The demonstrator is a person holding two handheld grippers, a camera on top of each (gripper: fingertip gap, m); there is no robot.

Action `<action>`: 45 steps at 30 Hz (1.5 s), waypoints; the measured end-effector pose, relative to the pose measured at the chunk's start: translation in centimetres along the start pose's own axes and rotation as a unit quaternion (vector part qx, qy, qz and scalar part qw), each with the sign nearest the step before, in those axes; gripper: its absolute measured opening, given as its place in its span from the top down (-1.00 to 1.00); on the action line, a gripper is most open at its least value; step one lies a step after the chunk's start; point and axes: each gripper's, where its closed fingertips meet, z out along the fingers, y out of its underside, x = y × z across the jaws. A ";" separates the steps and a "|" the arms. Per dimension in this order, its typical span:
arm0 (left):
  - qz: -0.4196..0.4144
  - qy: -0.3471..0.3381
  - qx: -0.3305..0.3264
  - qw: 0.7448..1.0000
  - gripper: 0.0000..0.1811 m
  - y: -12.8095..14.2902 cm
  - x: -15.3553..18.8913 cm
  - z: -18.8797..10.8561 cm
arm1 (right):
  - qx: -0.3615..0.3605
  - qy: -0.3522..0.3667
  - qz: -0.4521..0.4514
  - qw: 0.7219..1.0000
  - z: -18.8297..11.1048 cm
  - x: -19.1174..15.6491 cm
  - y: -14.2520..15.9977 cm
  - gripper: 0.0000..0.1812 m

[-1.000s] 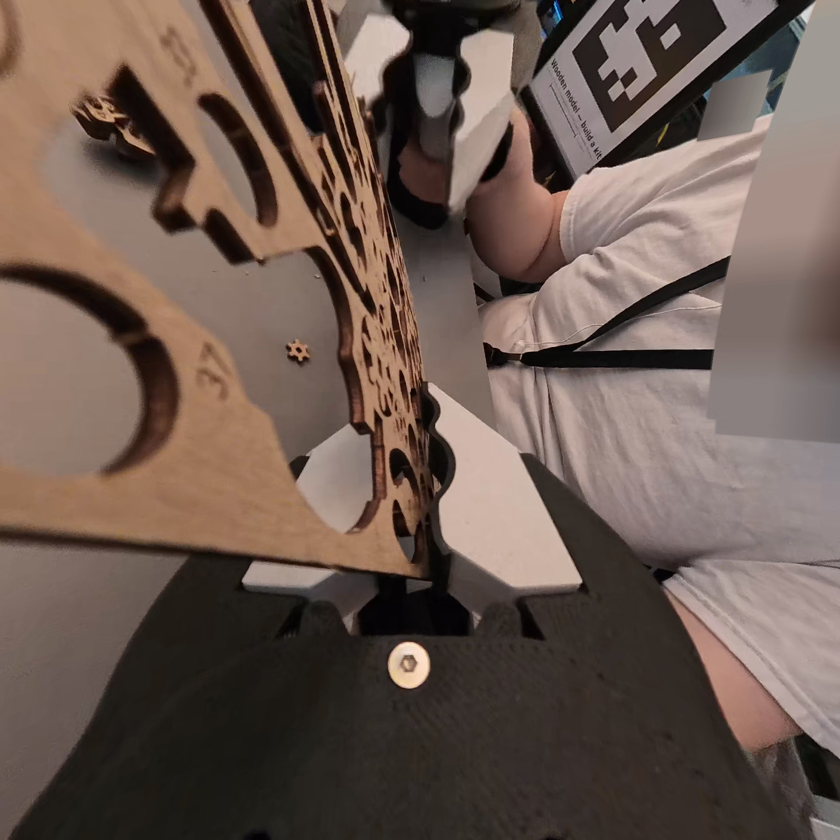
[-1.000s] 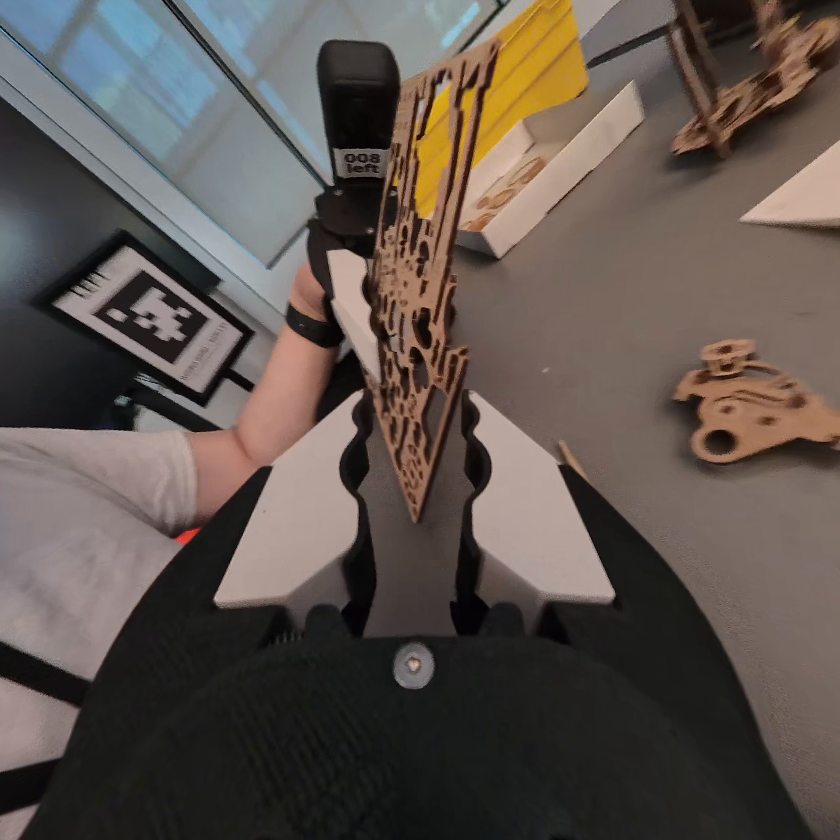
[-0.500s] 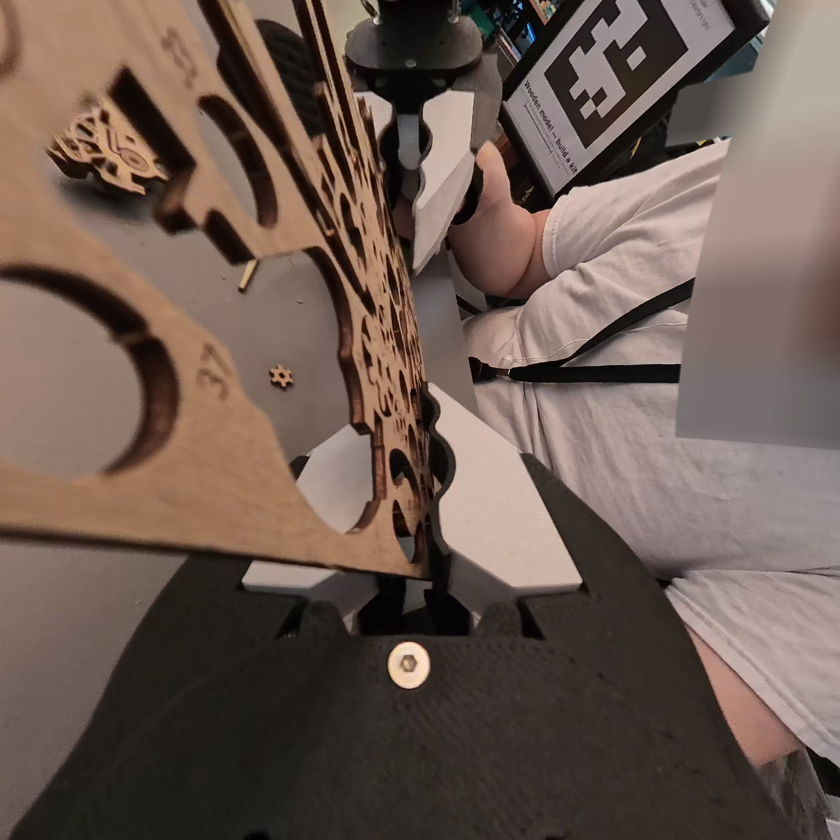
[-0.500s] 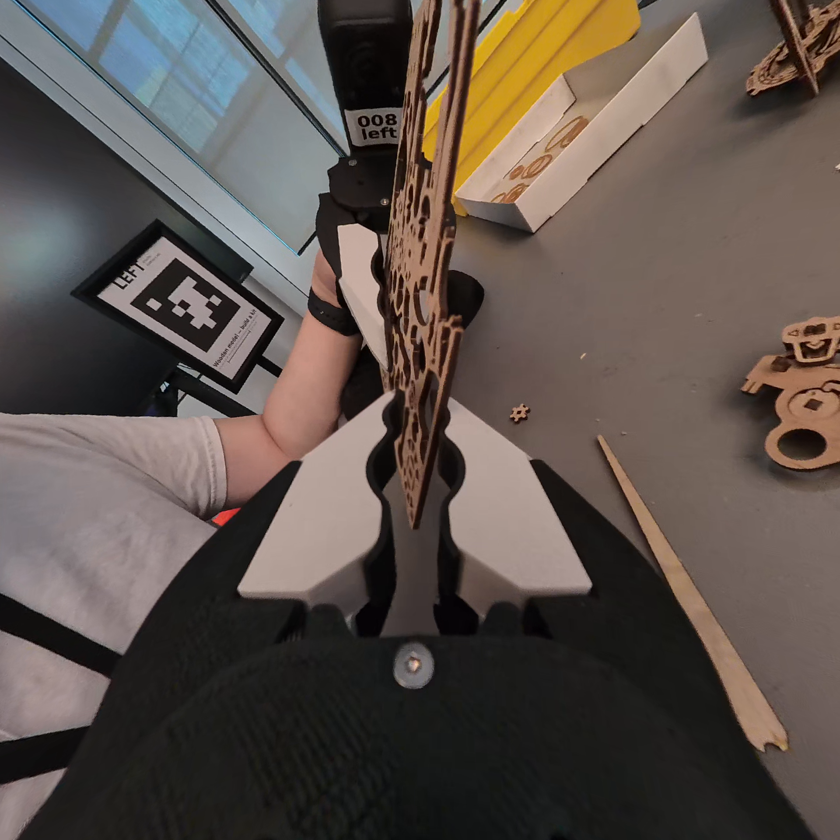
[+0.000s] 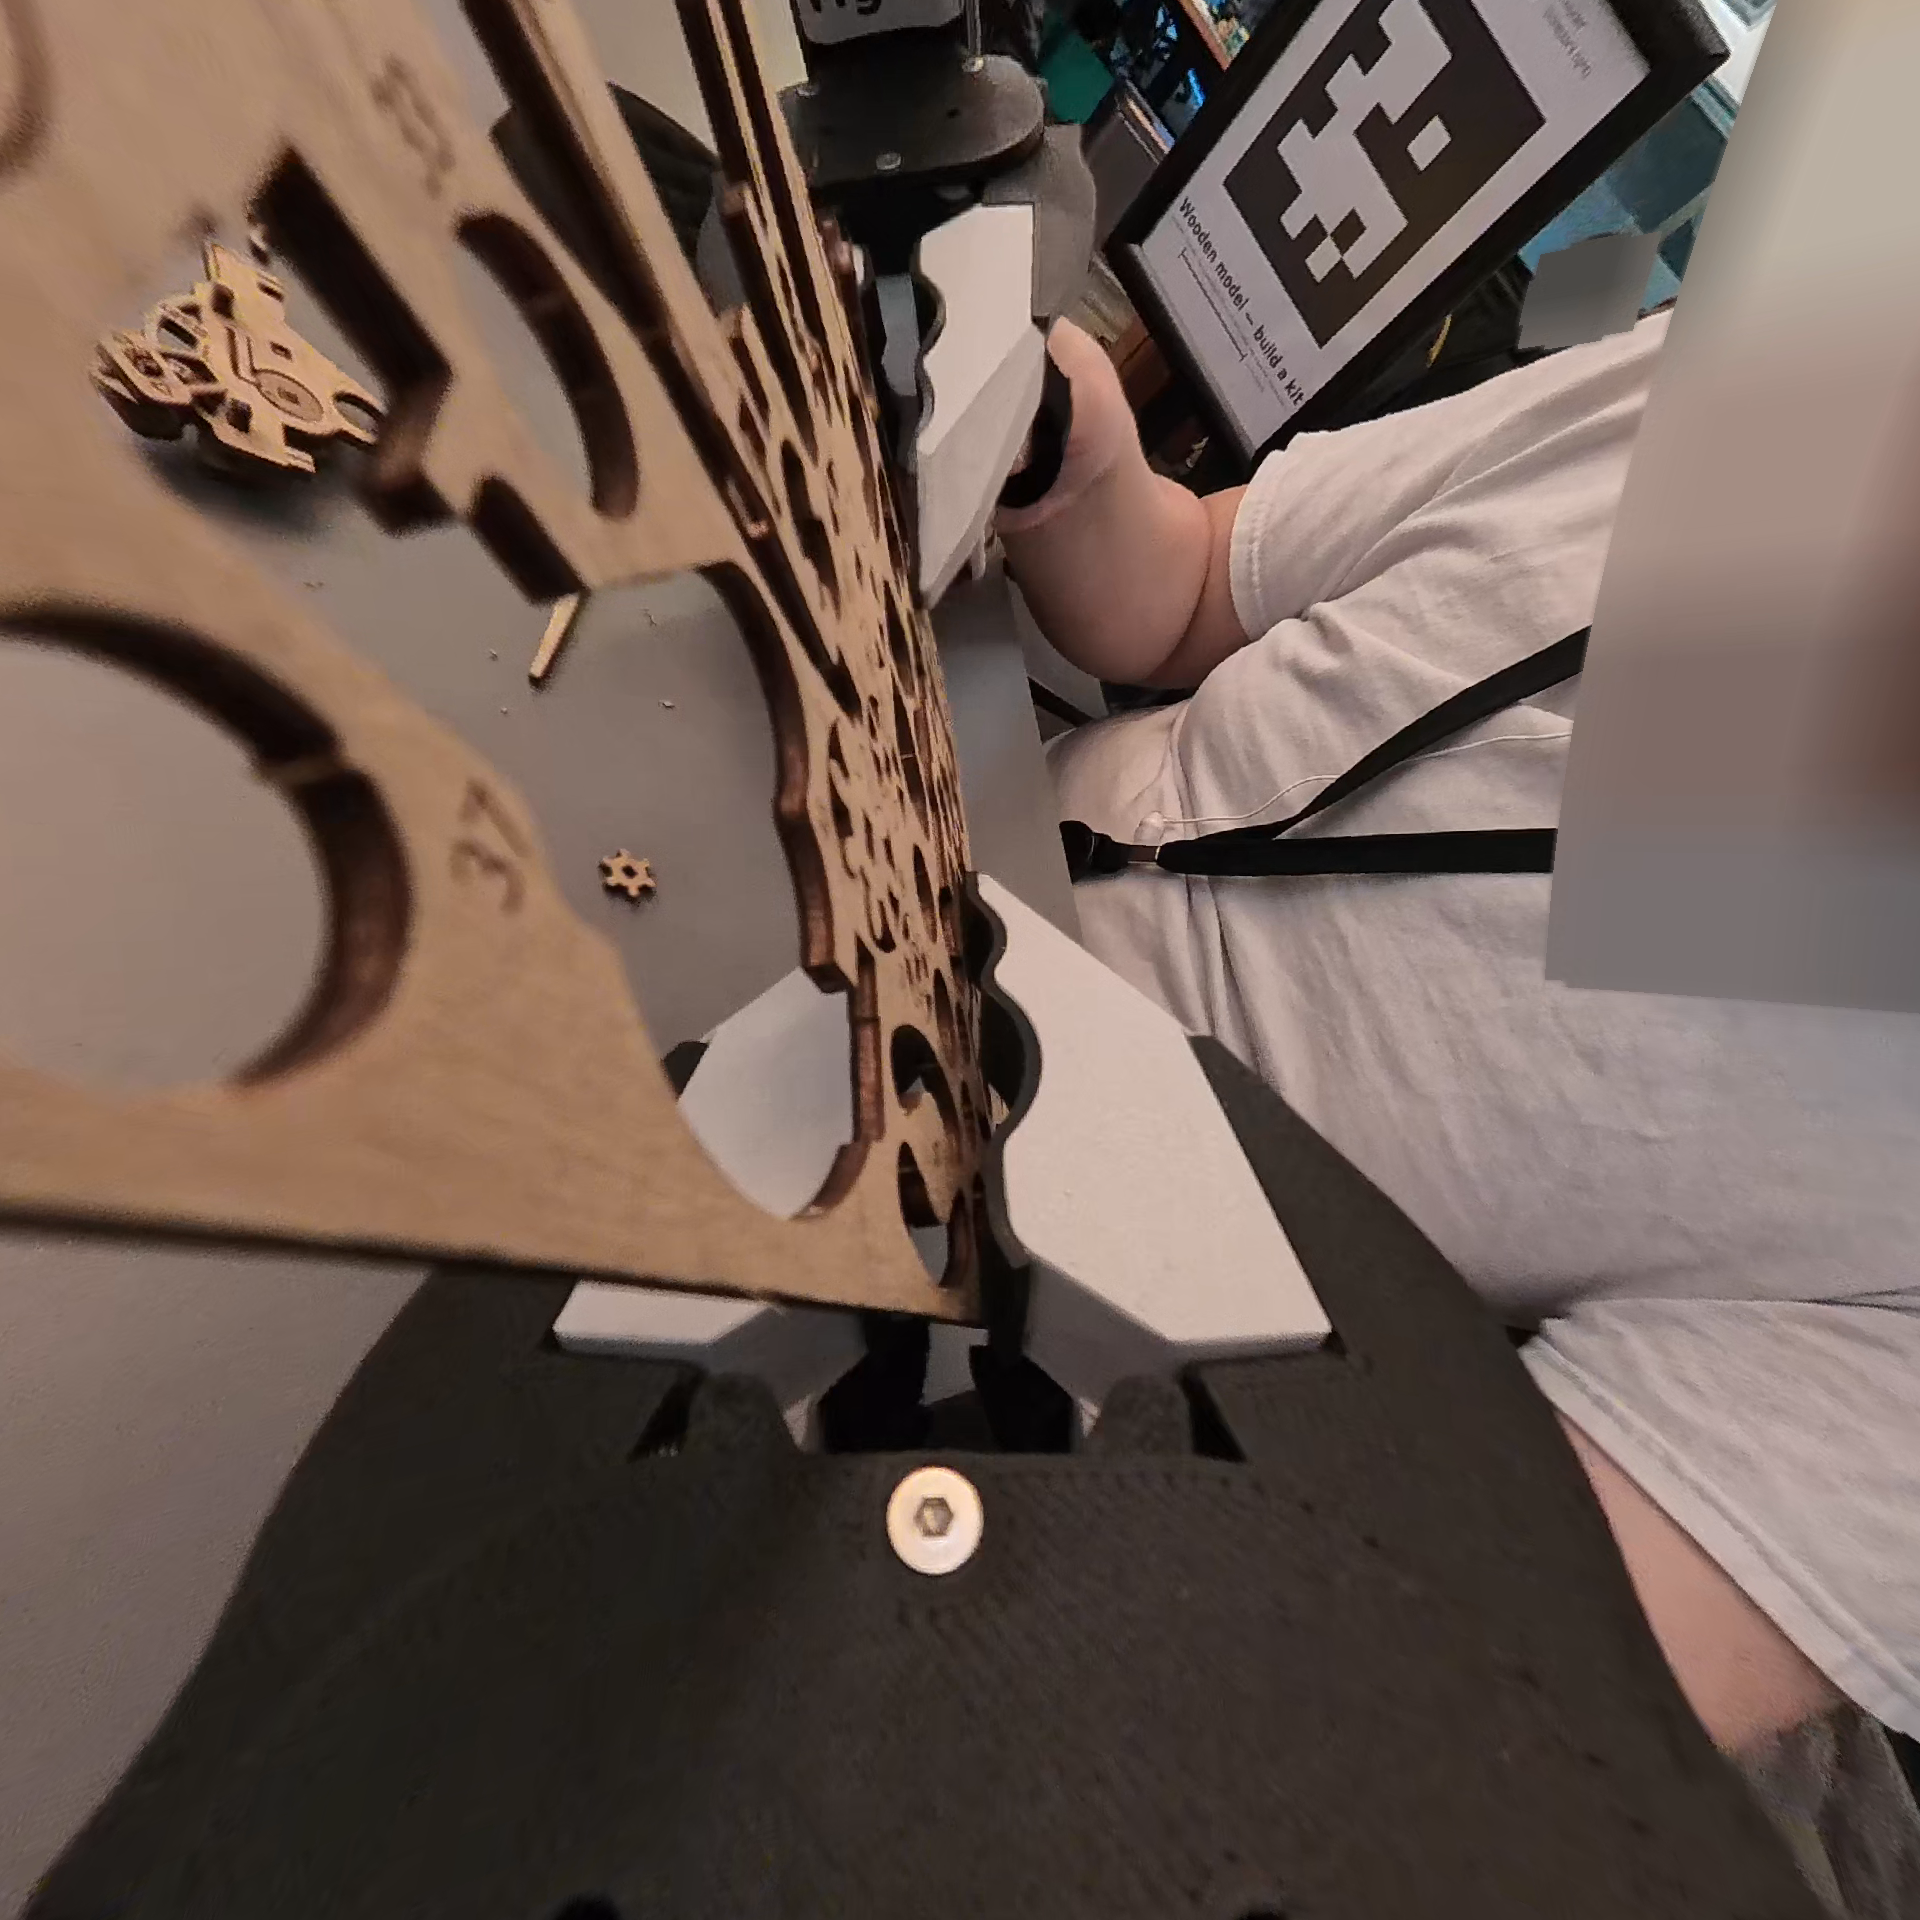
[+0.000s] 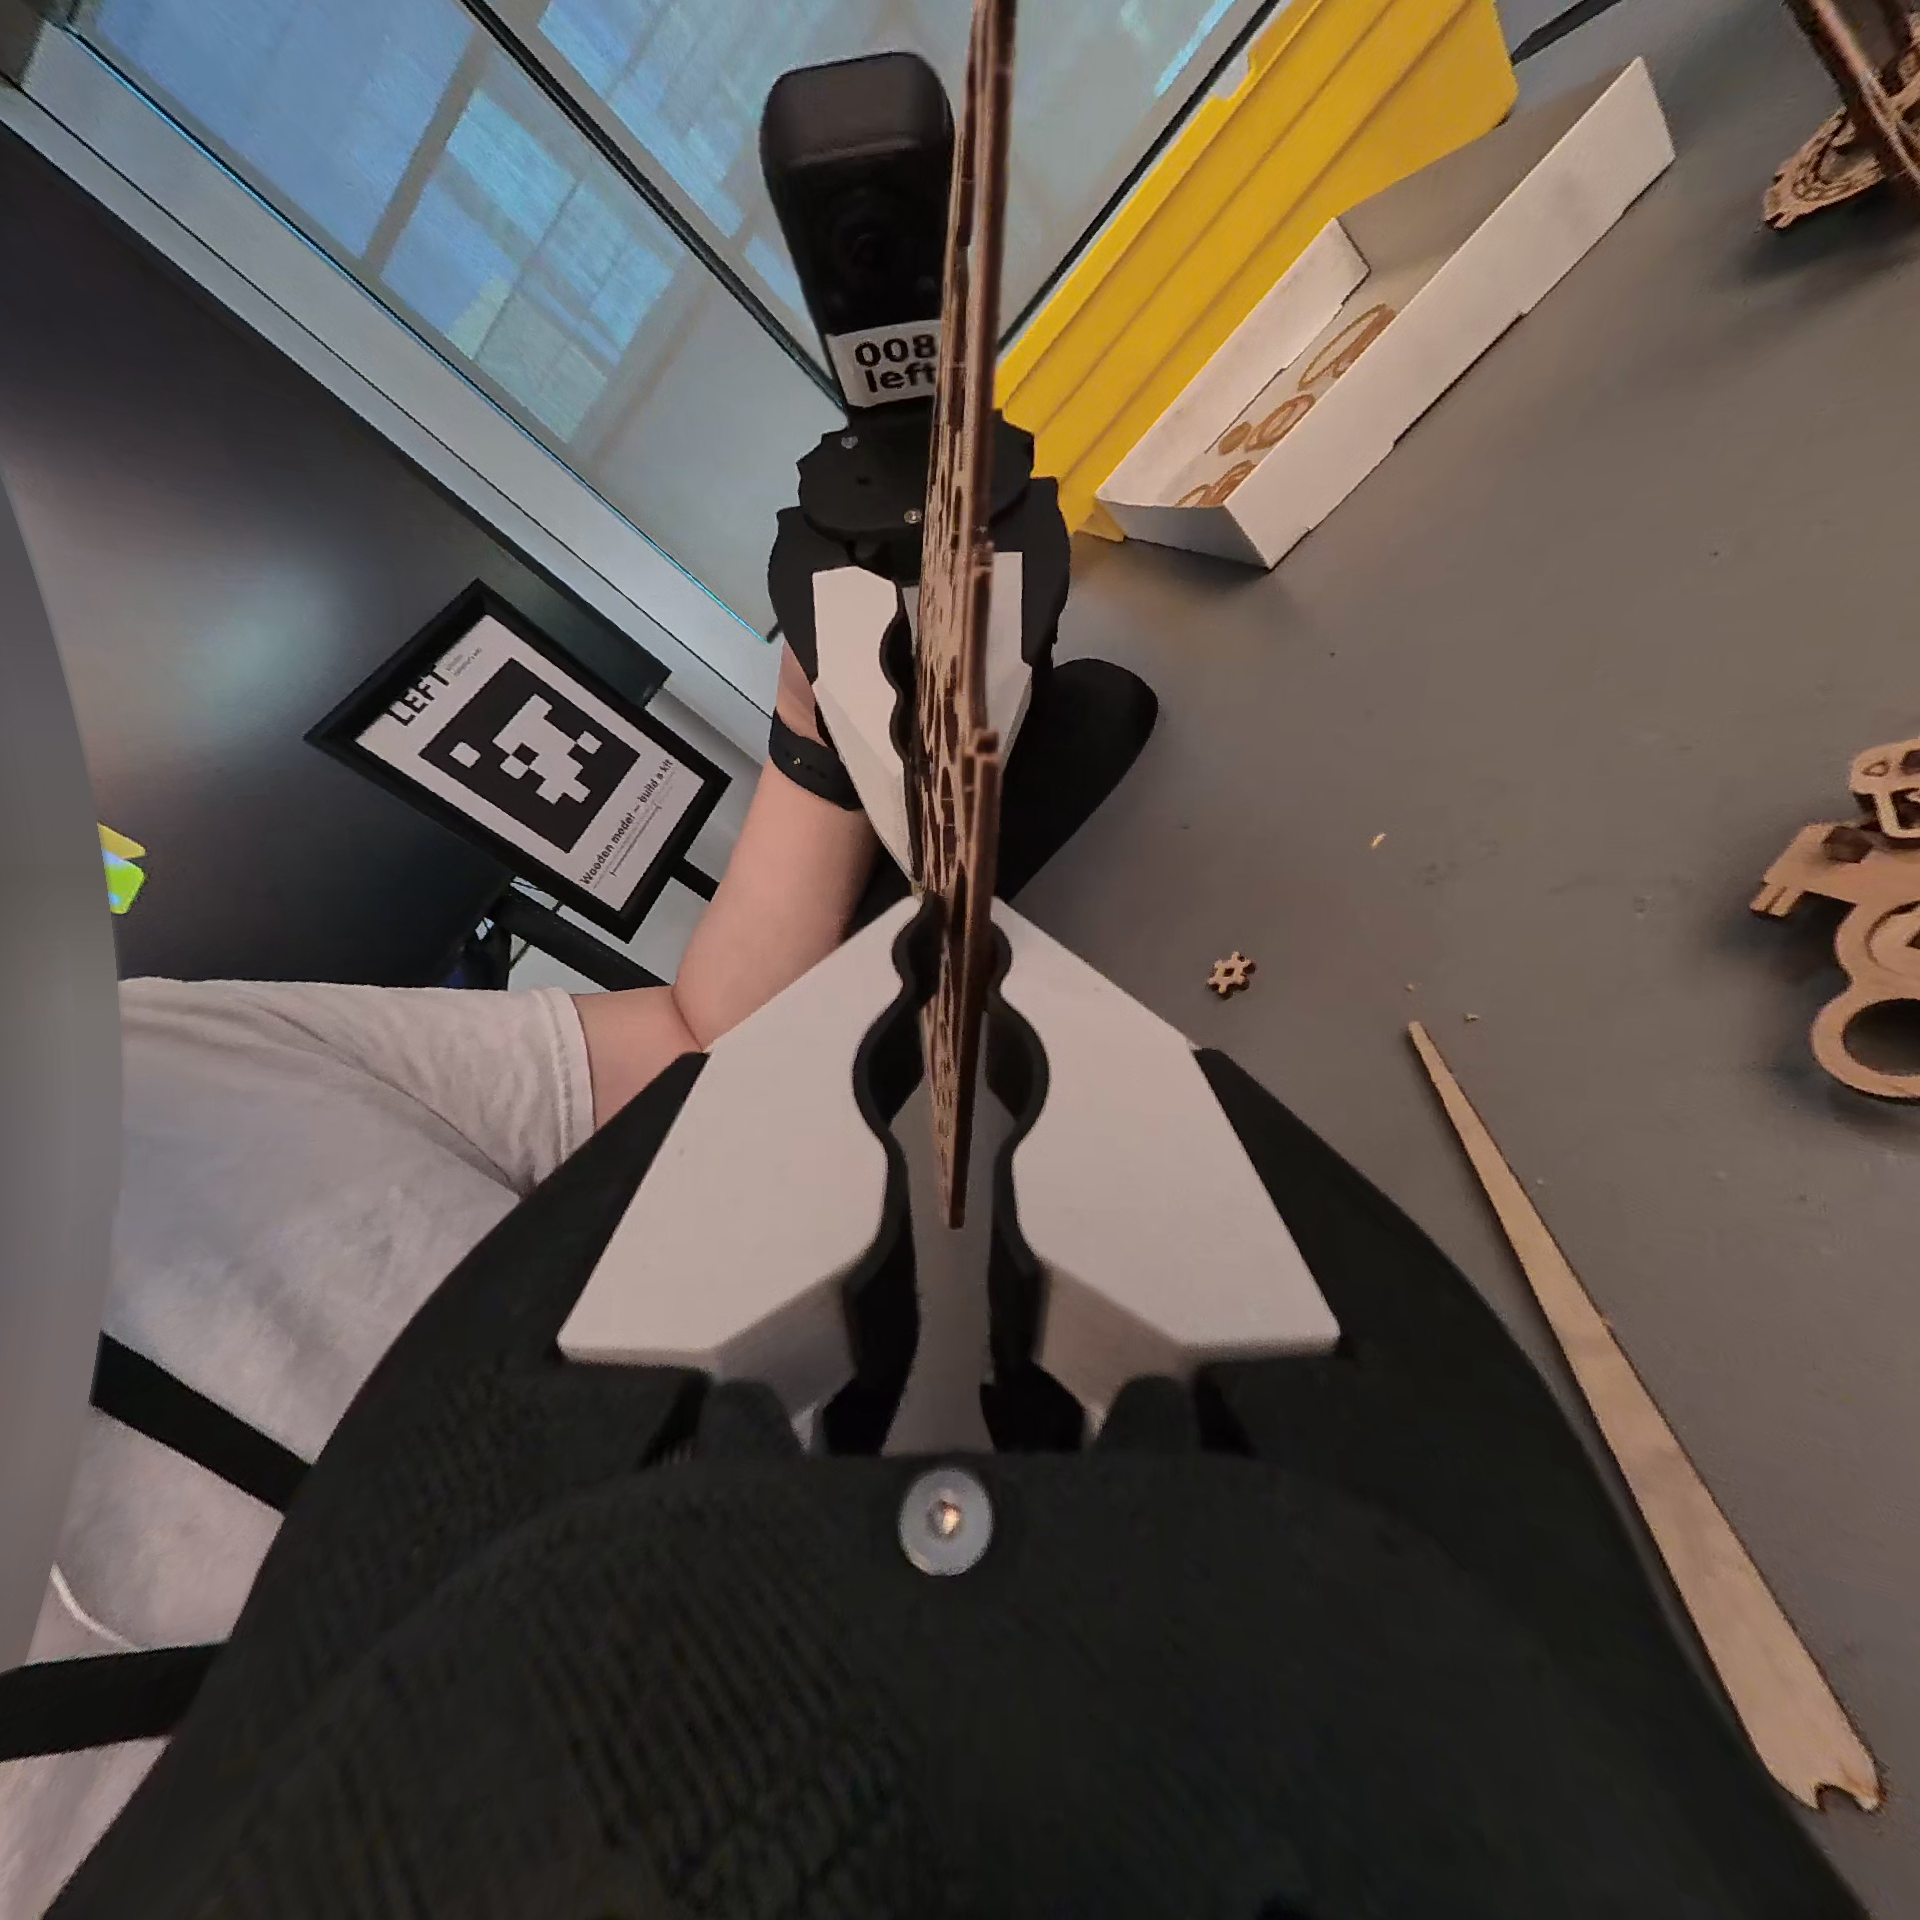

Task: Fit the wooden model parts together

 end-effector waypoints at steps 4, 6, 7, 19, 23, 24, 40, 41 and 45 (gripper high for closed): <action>-0.004 0.004 -0.004 1.000 0.98 0.0 0.0 0.2 | -0.015 0.003 -0.008 1.000 -0.2 0.0 0.3 1.00; -0.010 0.006 -0.003 1.000 1.00 0.0 -0.1 0.2 | -0.016 0.002 -0.006 1.000 -0.2 0.1 0.3 0.99; -0.009 0.005 -0.003 1.000 1.00 0.0 -0.1 0.2 | -0.014 0.002 -0.003 1.000 -0.2 0.2 0.3 0.97; -0.013 -0.001 0.003 1.000 1.00 -0.1 -0.4 0.2 | -0.017 0.005 0.011 1.000 -0.1 0.5 0.4 0.99; -0.011 -0.007 -0.001 1.000 1.00 -0.1 -0.3 0.3 | -0.026 0.004 0.016 1.000 -0.1 0.6 0.6 1.00; -0.011 -0.016 -0.002 1.000 1.00 -0.1 -0.4 0.3 | -0.026 0.012 0.015 0.999 -0.1 0.9 0.6 1.00; -0.015 -0.109 -0.013 0.994 0.98 2.2 -2.0 0.9 | -0.084 0.111 0.000 0.990 0.9 4.0 2.4 0.94; -0.014 -0.107 -0.013 0.994 0.98 2.3 -2.0 0.8 | -0.083 0.102 -0.007 0.991 0.9 3.6 2.4 0.95; 0.007 -0.031 0.034 0.999 1.00 0.7 0.2 0.5 | -0.037 -0.050 0.023 0.998 0.2 -0.5 0.6 1.00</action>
